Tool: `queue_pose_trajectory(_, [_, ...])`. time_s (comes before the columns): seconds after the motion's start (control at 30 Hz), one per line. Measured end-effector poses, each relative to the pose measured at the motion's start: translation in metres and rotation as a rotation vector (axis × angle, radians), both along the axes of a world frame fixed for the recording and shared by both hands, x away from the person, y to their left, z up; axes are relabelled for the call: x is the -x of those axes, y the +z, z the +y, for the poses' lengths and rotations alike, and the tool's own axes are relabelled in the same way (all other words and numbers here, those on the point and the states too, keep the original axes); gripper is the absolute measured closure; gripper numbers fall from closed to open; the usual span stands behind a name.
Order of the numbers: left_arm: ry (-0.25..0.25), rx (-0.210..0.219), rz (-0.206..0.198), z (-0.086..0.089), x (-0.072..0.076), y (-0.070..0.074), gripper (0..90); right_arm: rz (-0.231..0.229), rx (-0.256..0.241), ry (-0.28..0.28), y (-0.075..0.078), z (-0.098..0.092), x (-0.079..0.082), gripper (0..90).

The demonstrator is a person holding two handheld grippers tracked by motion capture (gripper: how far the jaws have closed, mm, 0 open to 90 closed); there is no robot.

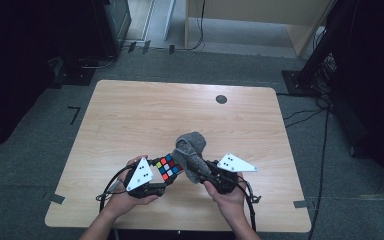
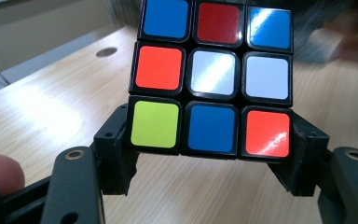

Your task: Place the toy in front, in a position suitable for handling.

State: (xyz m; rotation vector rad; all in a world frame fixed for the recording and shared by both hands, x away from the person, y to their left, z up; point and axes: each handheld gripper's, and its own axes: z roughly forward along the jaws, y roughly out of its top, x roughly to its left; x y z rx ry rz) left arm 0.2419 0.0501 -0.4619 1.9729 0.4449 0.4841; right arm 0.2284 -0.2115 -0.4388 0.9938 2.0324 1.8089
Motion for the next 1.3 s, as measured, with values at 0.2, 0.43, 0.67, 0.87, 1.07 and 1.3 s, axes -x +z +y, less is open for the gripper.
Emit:
queue_pose_trajectory(0.2, [-0.026, 0.055, 0.009, 0.004, 0.002, 0.005, 33.4, 0.044, 0.047, -0.072, -0.009, -0.001, -0.005, 69.6])
queue_pose_trajectory(0.43, [-0.017, 0.056, 0.012, 0.002, 0.002, 0.004, 33.5, -0.062, 0.087, -0.011, 0.013, 0.010, 0.010, 68.4])
queue_pose_trajectory(0.67, [-0.032, 0.131, 0.002, 0.010, 0.003, 0.010, 33.6, 0.055, 0.077, -0.049, -0.013, 0.003, -0.004, 68.9])
queue_pose_trajectory(0.87, [-0.039, 0.163, 0.001, 0.013, 0.003, 0.011, 33.9, -0.017, 0.018, -0.037, 0.009, 0.002, 0.006, 68.7])
queue_pose_trajectory(1.07, [-0.023, 0.174, -0.016, 0.014, 0.004, 0.015, 34.0, 0.075, 0.052, -0.064, -0.010, 0.002, -0.003, 68.7])
queue_pose_trajectory(1.3, [0.030, -0.012, -0.063, -0.007, 0.007, 0.003, 34.1, -0.162, 0.115, -0.049, 0.021, 0.016, 0.024, 68.4])
